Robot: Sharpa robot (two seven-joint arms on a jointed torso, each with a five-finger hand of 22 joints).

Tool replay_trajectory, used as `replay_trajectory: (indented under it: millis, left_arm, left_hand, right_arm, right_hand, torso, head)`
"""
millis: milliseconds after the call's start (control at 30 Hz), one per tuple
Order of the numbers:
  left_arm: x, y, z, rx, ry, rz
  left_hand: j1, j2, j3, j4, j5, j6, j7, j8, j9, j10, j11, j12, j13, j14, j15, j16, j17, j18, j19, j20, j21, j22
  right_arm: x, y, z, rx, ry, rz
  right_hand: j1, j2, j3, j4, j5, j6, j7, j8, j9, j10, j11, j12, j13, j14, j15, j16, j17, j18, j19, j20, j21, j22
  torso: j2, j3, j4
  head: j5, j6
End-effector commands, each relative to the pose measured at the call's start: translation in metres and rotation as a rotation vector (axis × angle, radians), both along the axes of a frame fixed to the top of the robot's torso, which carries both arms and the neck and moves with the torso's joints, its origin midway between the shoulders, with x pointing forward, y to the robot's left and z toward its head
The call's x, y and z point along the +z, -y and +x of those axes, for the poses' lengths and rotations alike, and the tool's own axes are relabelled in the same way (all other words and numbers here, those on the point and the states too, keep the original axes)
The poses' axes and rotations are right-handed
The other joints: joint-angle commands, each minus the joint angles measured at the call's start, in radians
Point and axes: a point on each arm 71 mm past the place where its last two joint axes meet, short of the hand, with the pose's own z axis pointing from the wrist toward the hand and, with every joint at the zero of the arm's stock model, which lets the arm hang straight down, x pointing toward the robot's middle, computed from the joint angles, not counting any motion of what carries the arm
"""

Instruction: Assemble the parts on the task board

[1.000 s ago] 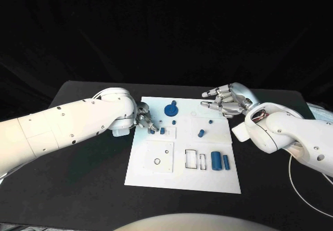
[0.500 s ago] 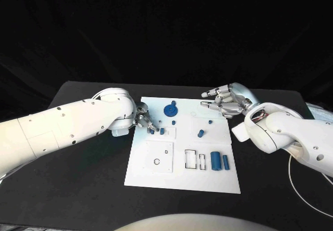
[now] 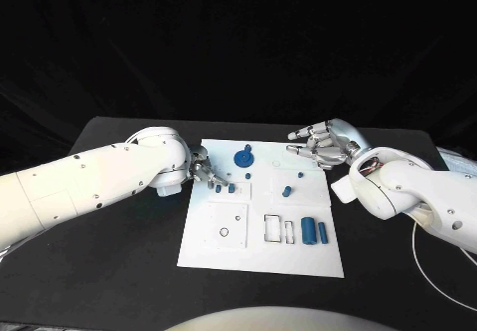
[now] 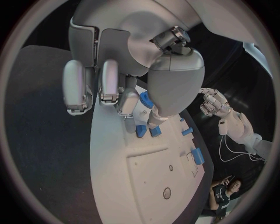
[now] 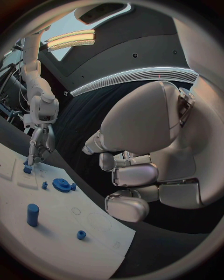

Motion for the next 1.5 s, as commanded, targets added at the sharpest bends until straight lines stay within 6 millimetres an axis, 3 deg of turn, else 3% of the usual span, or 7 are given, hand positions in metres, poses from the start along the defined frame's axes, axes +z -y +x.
replay_trajectory:
  millis: [33, 233, 400, 633, 800, 1033, 1500]
  left_arm:
    - [0.006, -0.003, 0.002, 0.087, 0.048, -0.114]
    - [0.014, -0.004, 0.003, 0.137, 0.092, -0.306]
    - [0.024, 0.007, 0.003, 0.074, 0.166, -0.527]
    - [0.03, 0.033, 0.001, -0.192, 0.363, -0.539]
    - [0.022, 0.048, 0.0, -0.286, 0.415, -0.459]
    - [0.01, 0.06, 0.002, -0.347, 0.455, -0.36]
    - [-0.007, 0.072, 0.004, -0.368, 0.398, -0.184]
  left_hand:
    - [0.007, 0.009, -0.021, 0.009, -0.002, -0.007, 0.004, -0.006, -0.001, -0.013, 0.001, -0.011, -0.011, 0.103, -0.007, 0.003, 0.263, -0.001, 0.034, -0.006, -0.01, 0.139]
    - [0.017, 0.032, -0.095, 0.03, -0.012, -0.057, 0.023, -0.022, -0.01, -0.11, 0.018, -0.16, -0.165, 0.1, 0.004, -0.004, 0.252, 0.025, -0.024, 0.003, -0.114, 0.046]
    - [0.164, 0.065, -0.113, -0.006, 0.004, -0.238, 0.113, -0.092, -0.064, -0.414, 0.102, -0.444, -0.417, -0.14, 0.078, -0.381, -0.217, 0.125, -0.368, 0.057, -0.679, -0.413]
    - [0.496, 0.011, 0.073, -0.131, -0.005, -0.256, 0.151, -0.243, -0.275, -0.474, 0.149, -0.749, -0.731, -0.35, 0.108, -0.776, -0.615, 0.143, -0.423, 0.103, -0.873, -0.55]
    - [0.49, -0.005, 0.118, -0.131, -0.008, -0.197, 0.14, -0.284, -0.35, -0.414, 0.137, -0.812, -0.828, -0.208, 0.099, -0.686, -0.592, 0.145, -0.324, 0.089, -0.831, -0.535]
    - [0.449, -0.039, 0.135, -0.118, -0.012, -0.128, 0.131, -0.324, -0.422, -0.375, 0.134, -0.867, -0.919, -0.005, 0.088, -0.328, -0.23, 0.105, -0.13, 0.08, -0.589, -0.351]
    - [0.434, -0.041, 0.107, -0.121, -0.017, -0.076, 0.123, -0.338, -0.459, -0.36, 0.128, -0.897, -0.965, 0.019, 0.082, -0.293, -0.22, 0.079, -0.049, 0.072, -0.439, -0.224]
  right_arm:
    - [0.0, -0.001, -0.001, 0.019, 0.001, -0.001]
    - [0.0, 0.0, -0.001, 0.018, 0.001, -0.002]
    - [0.0, 0.0, -0.001, 0.017, 0.001, -0.003]
    - [-0.001, 0.0, 0.0, 0.016, 0.002, -0.002]
    - [-0.001, -0.002, 0.0, 0.018, 0.001, -0.001]
    - [-0.002, -0.003, 0.001, 0.021, 0.0, 0.0]
    - [-0.002, -0.004, 0.001, 0.025, -0.002, 0.001]
  right_hand:
    - [-0.005, 0.001, 0.001, 0.005, 0.004, 0.002, 0.0, -0.002, -0.002, -0.007, -0.001, -0.004, -0.001, 0.035, -0.003, -0.003, -0.001, 0.018, -0.006, -0.001, -0.003, -0.001]
    - [-0.005, 0.001, 0.001, 0.005, 0.004, 0.002, 0.0, -0.002, -0.002, -0.007, -0.001, -0.004, -0.001, 0.035, -0.003, -0.003, -0.001, 0.018, -0.006, -0.001, -0.003, -0.001]
    - [-0.005, 0.001, 0.001, 0.005, 0.004, 0.002, 0.0, -0.002, -0.002, -0.007, -0.001, -0.004, -0.001, 0.035, -0.003, -0.003, -0.001, 0.018, -0.006, -0.001, -0.003, -0.001]
    - [-0.004, 0.001, 0.001, 0.004, 0.005, 0.002, 0.0, -0.002, -0.002, -0.008, -0.001, -0.004, -0.002, 0.035, -0.003, -0.003, 0.0, 0.018, -0.006, -0.001, -0.004, -0.002]
    - [-0.004, 0.001, 0.001, 0.004, 0.005, 0.002, 0.0, -0.002, -0.002, -0.008, -0.001, -0.004, -0.002, 0.035, -0.003, -0.003, 0.0, 0.018, -0.006, -0.001, -0.004, -0.002]
    - [-0.004, 0.001, 0.001, 0.004, 0.005, 0.002, 0.0, -0.002, -0.002, -0.008, -0.001, -0.004, -0.002, 0.035, -0.003, -0.003, 0.0, 0.018, -0.006, -0.001, -0.004, -0.002]
    - [-0.003, 0.002, 0.002, 0.003, 0.006, 0.002, 0.0, -0.002, -0.002, -0.007, -0.002, -0.002, 0.0, 0.036, -0.003, -0.002, 0.002, 0.018, -0.005, -0.001, -0.004, -0.001]
  torso:
    - [0.0, 0.0004, 0.0005]
    - [0.0, 0.0005, -0.0002]
    - [0.0, 0.0003, -0.0003]
    - [0.0, -0.0007, -0.0005]
    - [0.001, -0.0005, -0.0023]
    - [0.001, -0.0001, -0.0016]
    - [0.0, 0.0005, -0.0005]
  head:
    - [-0.004, 0.001]
    - [-0.01, 0.003]
    - [-0.012, 0.007]
    - [-0.015, 0.013]
    - [-0.018, 0.018]
    - [-0.021, 0.019]
    - [-0.023, 0.015]
